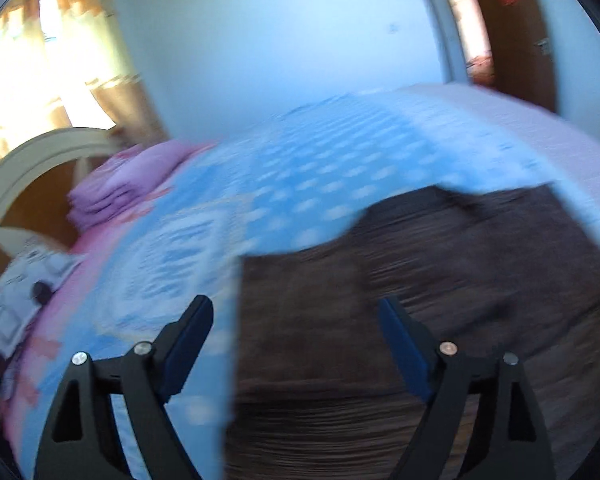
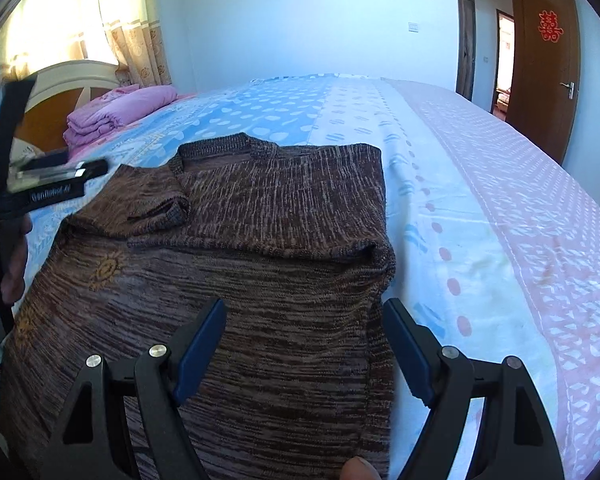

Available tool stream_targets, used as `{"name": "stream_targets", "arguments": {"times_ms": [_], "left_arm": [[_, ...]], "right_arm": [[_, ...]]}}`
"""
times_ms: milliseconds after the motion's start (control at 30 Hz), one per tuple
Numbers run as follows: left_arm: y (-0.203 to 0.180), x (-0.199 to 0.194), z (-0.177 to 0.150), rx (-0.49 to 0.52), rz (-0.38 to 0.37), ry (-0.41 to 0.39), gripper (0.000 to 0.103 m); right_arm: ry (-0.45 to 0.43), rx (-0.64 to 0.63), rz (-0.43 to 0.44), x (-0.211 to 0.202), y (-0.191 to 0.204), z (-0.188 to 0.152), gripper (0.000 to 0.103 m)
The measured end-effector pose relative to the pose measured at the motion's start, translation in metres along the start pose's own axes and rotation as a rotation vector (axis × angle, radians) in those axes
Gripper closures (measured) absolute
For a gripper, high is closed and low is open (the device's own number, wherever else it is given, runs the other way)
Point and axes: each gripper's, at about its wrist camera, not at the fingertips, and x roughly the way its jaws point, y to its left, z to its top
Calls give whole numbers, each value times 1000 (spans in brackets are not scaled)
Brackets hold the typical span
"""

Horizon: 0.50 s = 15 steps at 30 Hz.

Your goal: Fold small clothes

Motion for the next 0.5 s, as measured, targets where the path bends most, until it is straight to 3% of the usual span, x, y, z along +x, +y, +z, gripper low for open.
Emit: {"name": "stream_targets", "arguments": {"times_ms": [100,200,267,400,500], "left_arm": [[39,42,-17,-26,90,122,15],[45,66,-34,2,112,215,15],[43,63,-42,15,123,181,15],[35,56,-46,61,155,148,15],[41,58,-47,19,121,154,12]], "right_arm": [[-6,-34,0,-4,18,9,23],[14,-95,12,1,46,24,23],[67,-137,32,16,69,38,23],[82,-244,40,49,129,68,23],[121,-304,43,83,167,80,23]]}}
